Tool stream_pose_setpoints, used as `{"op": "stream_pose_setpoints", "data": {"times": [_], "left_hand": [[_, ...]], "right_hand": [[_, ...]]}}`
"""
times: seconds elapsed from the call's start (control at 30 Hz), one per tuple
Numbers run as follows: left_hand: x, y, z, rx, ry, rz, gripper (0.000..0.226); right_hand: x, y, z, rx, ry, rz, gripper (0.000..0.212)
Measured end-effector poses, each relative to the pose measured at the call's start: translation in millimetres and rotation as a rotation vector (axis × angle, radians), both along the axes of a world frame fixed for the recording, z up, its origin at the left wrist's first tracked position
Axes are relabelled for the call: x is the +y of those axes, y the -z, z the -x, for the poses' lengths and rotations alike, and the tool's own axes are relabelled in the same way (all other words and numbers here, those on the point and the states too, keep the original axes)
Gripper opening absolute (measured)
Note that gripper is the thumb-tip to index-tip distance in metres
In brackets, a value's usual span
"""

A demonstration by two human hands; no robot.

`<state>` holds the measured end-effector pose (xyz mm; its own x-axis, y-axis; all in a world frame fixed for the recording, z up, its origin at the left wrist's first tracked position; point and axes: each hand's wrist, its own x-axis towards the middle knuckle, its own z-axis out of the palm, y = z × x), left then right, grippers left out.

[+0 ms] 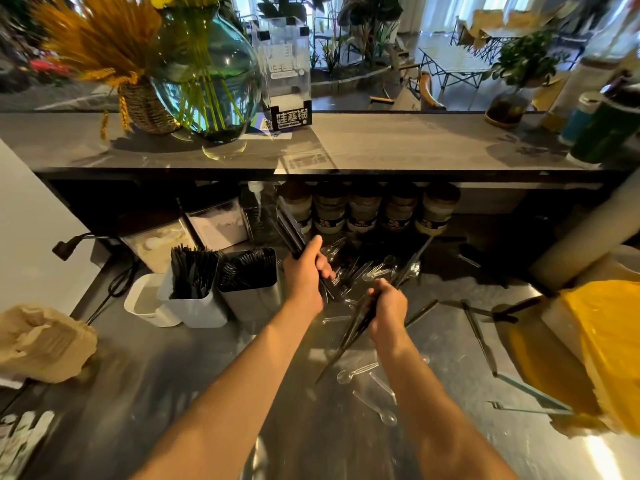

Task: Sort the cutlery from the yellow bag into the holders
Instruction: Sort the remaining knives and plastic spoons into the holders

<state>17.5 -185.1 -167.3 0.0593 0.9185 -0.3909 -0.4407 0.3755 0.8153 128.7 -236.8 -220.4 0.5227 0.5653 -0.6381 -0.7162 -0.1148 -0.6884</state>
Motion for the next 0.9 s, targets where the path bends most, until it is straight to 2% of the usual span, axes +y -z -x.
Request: {"op": "stream_pose_setpoints", "data": {"times": [0.07,0.23,0.33,0.4,0.57,0.63,0.8,0.9], "left_hand": [[3.7,8.6,6.1,0.034,0.022,0.076,0.025],[-0.1,27.2,13.5,0.084,0.082,0.264,0.018],[-0.8,33.4,18.5,0.101,0.113,0.340,0.034],[-2.0,32.1,19.4,0.103,0.169,0.377,0.031],[-7.0,28.3,10.3,0.038,0.331,0.384,0.026],[-9.6,26.8,3.6,0.037,0.342,0.392,0.025],[-10.6,30.2,-1.5,0.017,0.328,0.422,0.028],[-13.1,30.0,-4.9,-0.008,0.365,0.419,0.035]], "right_hand": [[-0.9,-7.5,-10.5,-0.048,0.019,-0.043,0.022],[5.1,-59.2,-28.1,-0.208,0.082,-0.300,0.017],[9.3,-86.1,-40.2,-0.245,0.146,-0.393,0.020],[10.8,-96.1,-44.8,-0.247,0.188,-0.432,0.019],[13.8,-91.6,-31.6,-0.273,0.169,-0.430,0.019],[15.0,-84.8,-23.5,-0.272,0.152,-0.390,0.018],[22.9,-70.1,-13.9,-0.230,0.163,-0.362,0.002],[24.8,-61.0,-4.3,-0.229,0.129,-0.362,0.004]]}}
